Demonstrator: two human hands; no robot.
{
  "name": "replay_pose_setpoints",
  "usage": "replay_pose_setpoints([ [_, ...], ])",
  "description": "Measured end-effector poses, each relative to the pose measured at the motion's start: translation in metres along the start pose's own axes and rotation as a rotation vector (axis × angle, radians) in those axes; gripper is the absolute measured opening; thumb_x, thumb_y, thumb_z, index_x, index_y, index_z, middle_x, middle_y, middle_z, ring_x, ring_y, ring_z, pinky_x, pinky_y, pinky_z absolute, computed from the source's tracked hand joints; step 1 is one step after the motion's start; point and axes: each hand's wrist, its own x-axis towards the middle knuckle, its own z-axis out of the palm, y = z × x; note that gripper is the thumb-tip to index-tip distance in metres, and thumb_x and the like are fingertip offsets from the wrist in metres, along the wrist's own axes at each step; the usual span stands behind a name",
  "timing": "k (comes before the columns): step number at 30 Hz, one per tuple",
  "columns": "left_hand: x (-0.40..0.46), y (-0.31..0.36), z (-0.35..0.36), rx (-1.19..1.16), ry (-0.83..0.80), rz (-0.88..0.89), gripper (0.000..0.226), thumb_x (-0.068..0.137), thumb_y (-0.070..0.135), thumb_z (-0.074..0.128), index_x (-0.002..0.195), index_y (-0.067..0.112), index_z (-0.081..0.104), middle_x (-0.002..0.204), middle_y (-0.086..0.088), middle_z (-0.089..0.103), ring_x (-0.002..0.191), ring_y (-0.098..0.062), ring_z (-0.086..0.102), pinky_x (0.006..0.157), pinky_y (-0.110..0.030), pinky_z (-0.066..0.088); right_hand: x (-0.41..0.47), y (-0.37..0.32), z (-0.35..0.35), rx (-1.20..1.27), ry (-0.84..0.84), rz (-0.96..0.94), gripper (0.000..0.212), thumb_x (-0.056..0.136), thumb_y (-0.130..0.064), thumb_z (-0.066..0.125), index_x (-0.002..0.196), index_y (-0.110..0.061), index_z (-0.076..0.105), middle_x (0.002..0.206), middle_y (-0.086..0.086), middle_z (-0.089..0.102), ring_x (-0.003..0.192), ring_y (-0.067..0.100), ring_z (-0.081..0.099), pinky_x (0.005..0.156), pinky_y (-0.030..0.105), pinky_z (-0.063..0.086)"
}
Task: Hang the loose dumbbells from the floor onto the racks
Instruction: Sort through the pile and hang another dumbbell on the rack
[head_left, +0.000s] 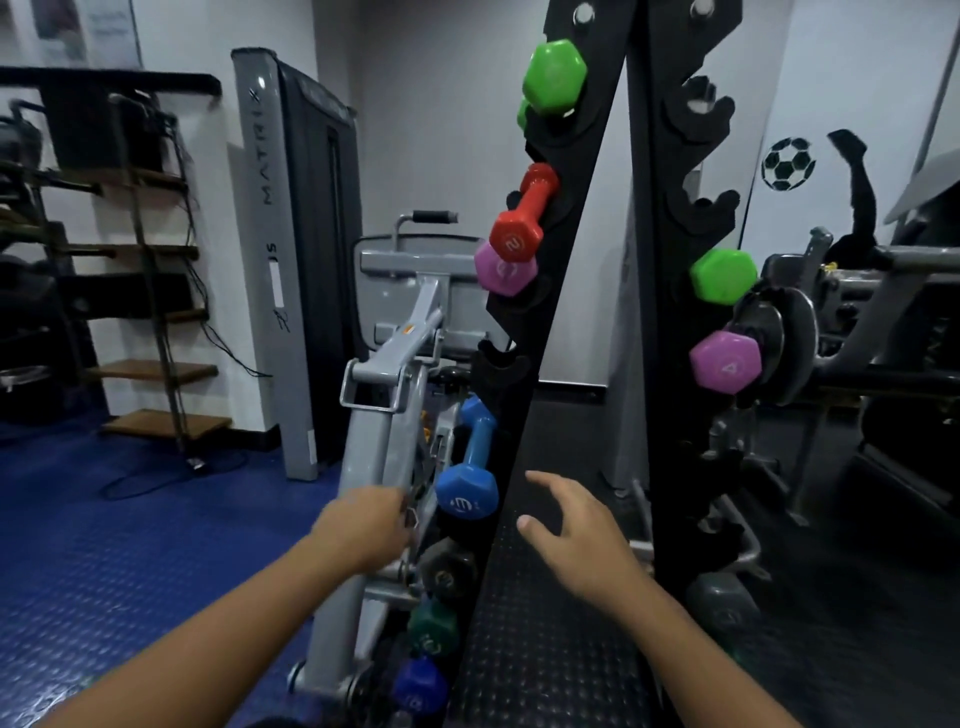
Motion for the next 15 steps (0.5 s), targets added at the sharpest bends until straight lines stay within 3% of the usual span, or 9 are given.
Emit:
replay_pose_setpoints([
  [3, 0.025, -0.023, -0.025, -0.038, 0.121, -0.033, 0.055, 0.098, 0.052, 0.055, 0.144, 0.022, 0.046, 0.139, -0.009, 0.060, 0.124, -0.034, 0.060, 0.097, -0.044, 0.053, 0.006, -0.014, 0.001, 0.003, 0.024, -0.084, 0.059, 0.100, -0.041, 0.062, 0.154, -0.033, 0.042, 0.154, -0.017, 0.042, 0.134, -0.007, 0.037, 0.110, 0.017, 0.029],
  [7, 0.063, -0.030, -0.060, -0.352, 0.315, 0.155, 0.068, 0.106, 0.043, 0.050, 0.164, 0.018, 0.024, 0.165, -0.005, 0.037, 0.150, -0.024, 0.038, 0.121, -0.038, 0.034, 0.015, -0.027, 0.005, -0.033, 0.032, -0.178, 0.067, 0.100, -0.048, 0.059, 0.159, -0.036, 0.030, 0.159, -0.024, 0.028, 0.141, -0.010, 0.026, 0.115, 0.014, 0.019],
  [11, 0.087, -0.005, -0.075, -0.448, 0.265, 0.295, 0.068, 0.108, 0.041, 0.047, 0.165, 0.018, 0.020, 0.169, -0.003, 0.027, 0.152, -0.023, 0.034, 0.124, -0.033, 0.024, 0.027, -0.030, 0.012, -0.071, 0.016, -0.219, 0.074, 0.098, -0.057, 0.056, 0.161, -0.038, 0.022, 0.162, -0.025, 0.019, 0.143, -0.012, 0.020, 0.115, 0.011, 0.015],
  [15, 0.109, 0.012, -0.059, -0.565, 0.127, 0.293, 0.061, 0.108, 0.035, 0.051, 0.163, 0.020, 0.030, 0.157, -0.005, 0.048, 0.143, -0.024, 0.047, 0.119, -0.035, 0.036, 0.033, -0.027, 0.023, -0.100, -0.036, -0.175, 0.074, 0.097, -0.058, 0.057, 0.160, -0.042, 0.022, 0.160, -0.026, 0.019, 0.144, -0.004, 0.027, 0.119, 0.021, 0.026],
])
